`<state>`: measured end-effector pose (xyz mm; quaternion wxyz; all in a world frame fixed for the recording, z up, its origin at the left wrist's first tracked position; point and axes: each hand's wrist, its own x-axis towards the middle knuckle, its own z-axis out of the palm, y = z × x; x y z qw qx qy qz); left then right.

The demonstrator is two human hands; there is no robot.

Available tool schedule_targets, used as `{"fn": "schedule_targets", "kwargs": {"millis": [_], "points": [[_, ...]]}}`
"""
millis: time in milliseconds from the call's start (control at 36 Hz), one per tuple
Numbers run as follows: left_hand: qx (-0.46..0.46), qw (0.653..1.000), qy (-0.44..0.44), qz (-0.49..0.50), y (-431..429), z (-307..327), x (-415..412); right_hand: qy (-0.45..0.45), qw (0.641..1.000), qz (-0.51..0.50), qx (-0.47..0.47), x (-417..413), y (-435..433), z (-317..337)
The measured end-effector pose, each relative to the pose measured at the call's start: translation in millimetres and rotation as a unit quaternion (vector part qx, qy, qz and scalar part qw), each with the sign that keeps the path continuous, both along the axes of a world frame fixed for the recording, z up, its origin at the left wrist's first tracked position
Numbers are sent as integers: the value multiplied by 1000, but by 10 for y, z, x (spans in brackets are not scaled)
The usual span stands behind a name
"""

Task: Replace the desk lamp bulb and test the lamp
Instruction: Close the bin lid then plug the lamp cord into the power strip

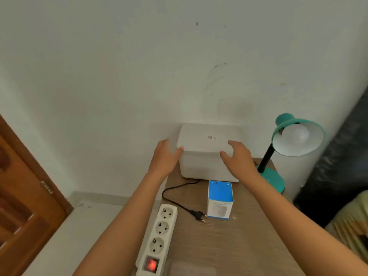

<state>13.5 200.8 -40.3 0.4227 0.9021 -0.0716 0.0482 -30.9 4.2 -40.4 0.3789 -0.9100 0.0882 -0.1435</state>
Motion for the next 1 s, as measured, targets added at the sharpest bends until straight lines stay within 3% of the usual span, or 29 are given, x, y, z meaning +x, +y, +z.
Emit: {"fn": "schedule_targets", "kwargs": {"millis": [167, 361, 611, 778, 889, 1000], "points": [[-4, 998, 68, 18, 330, -519, -629, -9, 998, 54, 38, -532, 507, -379], [5, 992, 126, 6, 573, -1182, -1129, 62, 990, 120, 38, -685, 815, -978], [-6, 993, 120, -2, 648, -1615, -1276, 125, 984, 115, -63, -508, 885, -1466], [-6, 996, 93, 7, 645, -1631, -1261, 95, 982, 92, -131, -449, 955, -1613], [-10, 996, 83, 14, 637, -1659, -1258, 103, 986, 88, -101, -428, 981, -1606], [-9, 997, 80, 17, 636, -1675, -1261, 110, 991, 73, -5, -372, 1020, -1550]]}}
